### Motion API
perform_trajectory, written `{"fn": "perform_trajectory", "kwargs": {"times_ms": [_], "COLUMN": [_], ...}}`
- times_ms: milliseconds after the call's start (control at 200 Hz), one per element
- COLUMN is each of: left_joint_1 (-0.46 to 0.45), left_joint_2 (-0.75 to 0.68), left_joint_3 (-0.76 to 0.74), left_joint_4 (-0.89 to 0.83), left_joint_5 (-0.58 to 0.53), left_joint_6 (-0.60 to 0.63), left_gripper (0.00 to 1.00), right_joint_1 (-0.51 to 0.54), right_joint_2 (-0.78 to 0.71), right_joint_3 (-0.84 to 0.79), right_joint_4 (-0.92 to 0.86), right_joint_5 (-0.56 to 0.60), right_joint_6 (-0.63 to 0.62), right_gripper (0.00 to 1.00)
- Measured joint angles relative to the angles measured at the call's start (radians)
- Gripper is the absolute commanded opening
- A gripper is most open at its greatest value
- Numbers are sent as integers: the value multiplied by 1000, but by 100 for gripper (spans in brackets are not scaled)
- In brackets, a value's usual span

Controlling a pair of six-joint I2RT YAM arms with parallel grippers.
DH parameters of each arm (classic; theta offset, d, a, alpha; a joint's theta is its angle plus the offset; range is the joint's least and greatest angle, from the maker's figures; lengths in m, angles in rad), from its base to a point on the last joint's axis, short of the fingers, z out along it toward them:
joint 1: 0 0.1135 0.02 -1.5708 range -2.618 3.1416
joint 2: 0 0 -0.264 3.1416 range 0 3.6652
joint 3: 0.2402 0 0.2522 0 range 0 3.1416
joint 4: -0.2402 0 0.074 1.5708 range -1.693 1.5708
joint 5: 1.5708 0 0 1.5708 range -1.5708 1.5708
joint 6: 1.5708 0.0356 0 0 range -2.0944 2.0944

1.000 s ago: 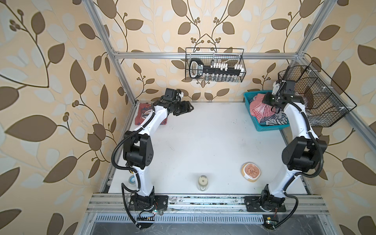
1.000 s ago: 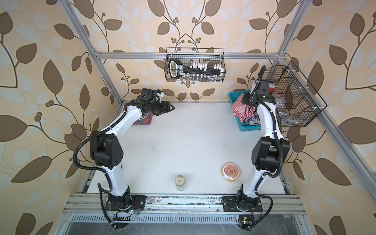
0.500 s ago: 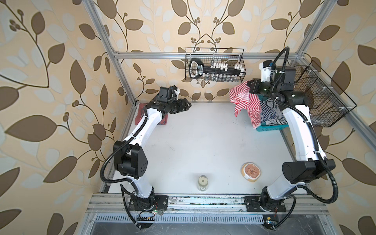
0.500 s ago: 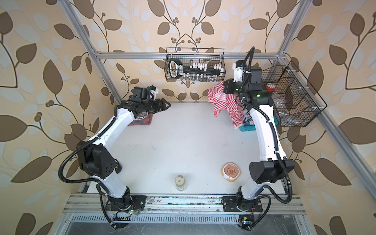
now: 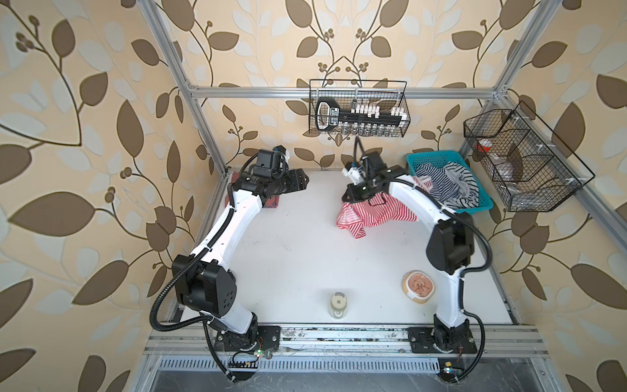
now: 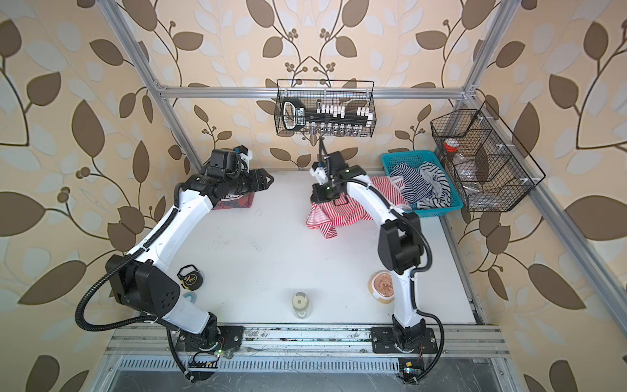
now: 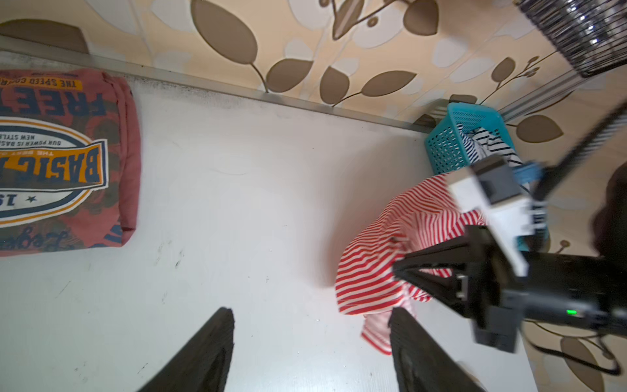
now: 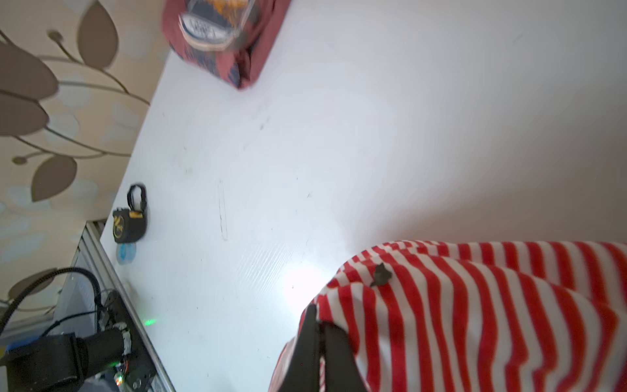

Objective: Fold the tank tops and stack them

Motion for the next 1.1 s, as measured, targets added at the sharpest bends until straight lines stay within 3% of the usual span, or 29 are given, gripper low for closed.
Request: {"fn": "perform_trajectory", "kwargs": {"times_ms": [35,155,220,315,445,585,695,885,1100], "left_joint_1": [0,0,0,0,-28,-115,-171,-187,-180], "left_joint_2": [-4,-9,-9,0,51,129,152,152,152], "left_joint_3": [-15,-68,-97,-118,-119,-121,-152,-181,-181], "left_joint_4": [-5,-21,-28,-48,-69,-117,-126,-149,-151], "left_joint_5": [-6,-19,-14,13,42,54,59,60,55], "left_joint_6": [3,6,5,2,3,5,2,-11,-17], "left_gripper": [74,74,73,68,65,65,65,65,66], "right_joint_1": [18,48,47,36,10,-29,-39,-18,-12], "right_joint_2": [57,196,203,154,-76,-394,-542,-521,-428], "right_joint_3": [27,127,138,118,-110,-428,-642,-927,-954], "right_joint_4": [-13,-48,-53,-35,49,131,174,217,294], "right_joint_5": [-11,-36,-38,-29,3,57,89,102,102], "right_joint_6": [0,5,11,18,32,56,79,112,142], "right_gripper": [18,33,41,46,44,27,18,21,28]}}
